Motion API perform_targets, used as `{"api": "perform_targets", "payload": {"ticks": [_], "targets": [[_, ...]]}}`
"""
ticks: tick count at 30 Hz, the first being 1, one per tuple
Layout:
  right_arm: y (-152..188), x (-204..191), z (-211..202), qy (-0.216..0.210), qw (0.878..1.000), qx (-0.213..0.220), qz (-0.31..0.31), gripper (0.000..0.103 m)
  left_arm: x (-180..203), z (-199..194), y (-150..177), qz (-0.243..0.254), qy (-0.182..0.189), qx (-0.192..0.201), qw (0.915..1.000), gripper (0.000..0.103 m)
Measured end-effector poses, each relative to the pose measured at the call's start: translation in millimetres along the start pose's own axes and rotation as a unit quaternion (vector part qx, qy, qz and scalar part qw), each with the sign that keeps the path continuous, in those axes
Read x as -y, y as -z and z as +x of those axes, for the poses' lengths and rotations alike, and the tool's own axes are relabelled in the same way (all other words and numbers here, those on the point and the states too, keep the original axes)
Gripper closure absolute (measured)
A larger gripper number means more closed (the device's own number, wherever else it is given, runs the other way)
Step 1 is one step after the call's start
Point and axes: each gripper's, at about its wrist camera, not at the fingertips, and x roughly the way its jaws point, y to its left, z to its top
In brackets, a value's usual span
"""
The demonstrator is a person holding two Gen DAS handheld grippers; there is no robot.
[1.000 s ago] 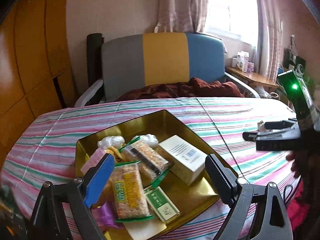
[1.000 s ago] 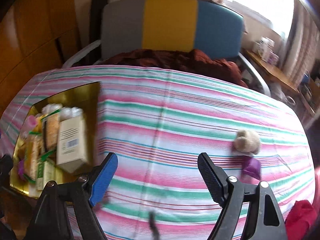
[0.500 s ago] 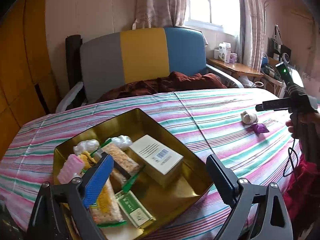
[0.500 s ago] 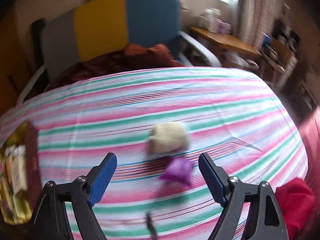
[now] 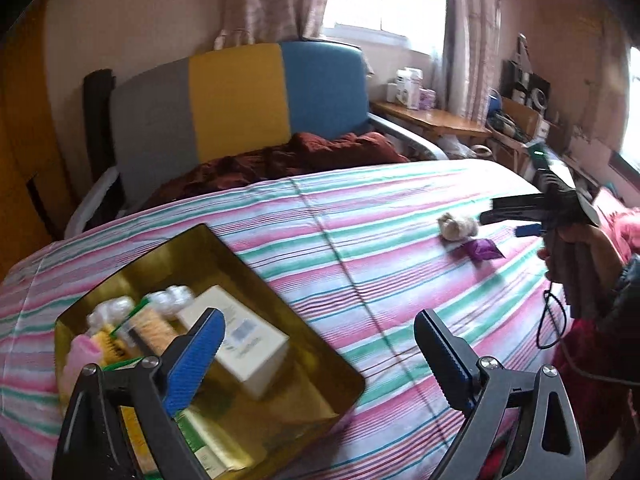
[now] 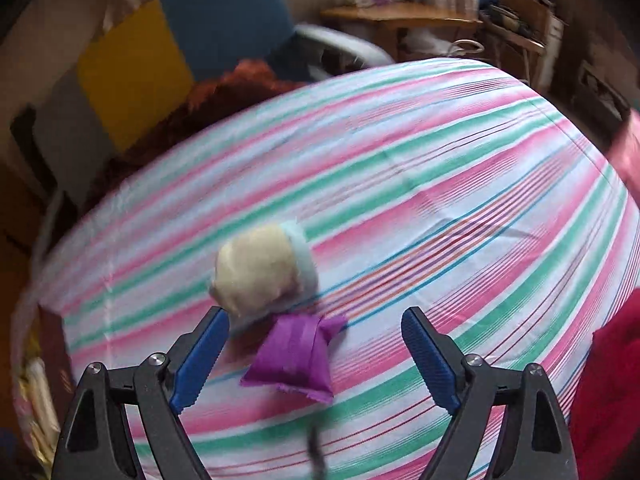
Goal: Organize objects
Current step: 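Move both open tools back toward the knit ball and purple packet, then grasp the purple packet with right tool while left tool grasps the knit ball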
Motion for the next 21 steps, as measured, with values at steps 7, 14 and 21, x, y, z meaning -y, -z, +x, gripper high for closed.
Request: {"api": "perform_targets", "payload": {"ticks": [7, 14, 21], "targets": [[4.1, -19.4, 24.0, 0.04, 0.996, -0.042, -0.061, 0.04, 29.4, 14.9, -3.6, 0.043, 0.028, -0.019, 0.9985, 0.007], [7.5, -18.3, 27.9, 0.054, 0.994, -0.053, -0.079, 0.061, 46.1, 27.9, -9.9, 0.063, 0.043, -0.03, 0.9966, 0.007], [4.7, 4.2, 14.6, 0.078, 0.996, -0.04, -0.034, 0.061, 61.8, 51.6, -22.8, 0.083, 0.045, -0.048, 0.9944, 0.007]]}}
